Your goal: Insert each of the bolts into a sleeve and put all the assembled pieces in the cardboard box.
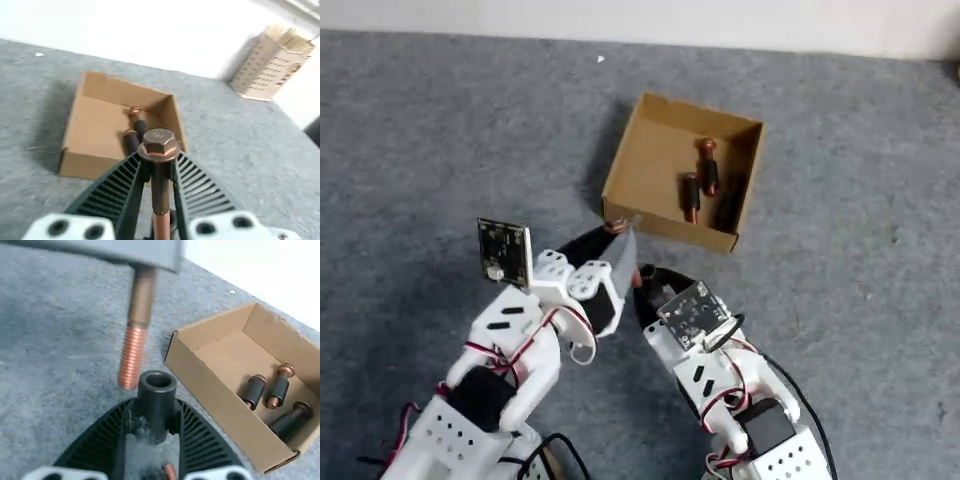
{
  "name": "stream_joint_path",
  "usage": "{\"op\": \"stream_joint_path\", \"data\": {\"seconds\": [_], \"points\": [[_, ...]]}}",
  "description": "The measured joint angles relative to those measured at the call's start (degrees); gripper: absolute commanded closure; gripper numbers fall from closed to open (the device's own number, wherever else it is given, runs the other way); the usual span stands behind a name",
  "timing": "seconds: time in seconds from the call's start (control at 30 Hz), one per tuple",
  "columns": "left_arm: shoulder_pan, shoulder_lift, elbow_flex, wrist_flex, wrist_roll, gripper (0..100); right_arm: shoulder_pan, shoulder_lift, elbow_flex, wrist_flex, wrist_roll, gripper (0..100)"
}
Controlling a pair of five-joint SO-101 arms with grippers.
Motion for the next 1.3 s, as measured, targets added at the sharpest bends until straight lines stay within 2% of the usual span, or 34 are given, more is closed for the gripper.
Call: {"op": "stream_joint_path", "data": {"seconds": [0.43,0.8,1.0,1.17,1.3], "points": [[1.8,-0.4,1.4,-4.2,0.0,100,-0.5,0.0,0.0,0.0,0.1,99.2],[0.0,-0.4,10.2,-20.5,0.0,100,-0.6,0.0,0.0,0.0,0.4,99.2],[0.2,-1.2,13.4,-22.2,-2.1,100,-0.6,0.1,0.0,0.1,0.5,99.2],[2.2,-1.2,14.5,-22.8,-6.7,100,0.5,0.2,0.0,0.2,0.6,99.2],[4.3,-1.2,14.8,-20.7,-7.5,100,1.1,0.1,0.0,0.1,0.6,99.2]]}}
